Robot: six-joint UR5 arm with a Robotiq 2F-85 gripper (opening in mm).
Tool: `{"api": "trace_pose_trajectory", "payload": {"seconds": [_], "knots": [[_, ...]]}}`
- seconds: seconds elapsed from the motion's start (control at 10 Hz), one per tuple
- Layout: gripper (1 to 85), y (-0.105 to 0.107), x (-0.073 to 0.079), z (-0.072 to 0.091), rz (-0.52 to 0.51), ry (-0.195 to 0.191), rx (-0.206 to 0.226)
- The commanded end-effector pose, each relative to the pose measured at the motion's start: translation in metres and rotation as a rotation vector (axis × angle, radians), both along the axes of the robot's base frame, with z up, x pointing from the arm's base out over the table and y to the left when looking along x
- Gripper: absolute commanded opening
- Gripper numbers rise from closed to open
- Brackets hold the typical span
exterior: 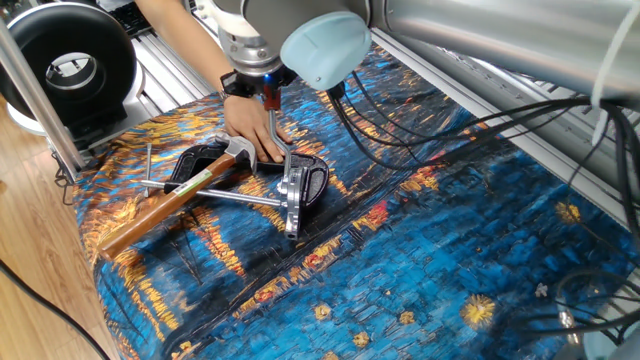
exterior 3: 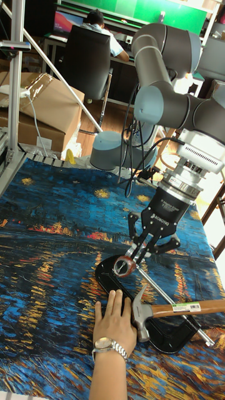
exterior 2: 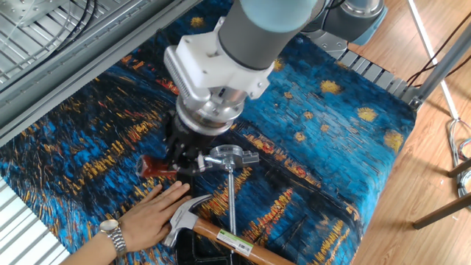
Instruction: Push down the lever
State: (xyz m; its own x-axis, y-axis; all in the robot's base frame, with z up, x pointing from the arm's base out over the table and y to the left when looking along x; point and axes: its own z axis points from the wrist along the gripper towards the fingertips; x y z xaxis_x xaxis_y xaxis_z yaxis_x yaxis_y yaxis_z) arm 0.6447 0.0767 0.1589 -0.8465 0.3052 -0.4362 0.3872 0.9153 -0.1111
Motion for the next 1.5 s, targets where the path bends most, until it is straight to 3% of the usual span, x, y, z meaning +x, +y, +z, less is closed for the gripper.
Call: {"api": "trace_pose_trajectory", "payload": {"seconds": [0.0,0.3,0.7,1.0,1.3,1.4], "knots": [[19.3,-0.008,0.023,-0.016,-0.019,-0.019,0.005],[18.0,-0.033,0.015,-0.033,-0.009,0.053,-0.047],[18.0,-0.035,0.032,-0.054,-0.027,0.037,-0.039],[18.0,-0.034,0.040,-0.065,-0.024,0.031,-0.011],[16.7,-0.026,0.030,-0.084,-0.014,0.085,0.076],[16.7,-0.030,0.025,-0.089,-0.004,0.109,0.080]]}}
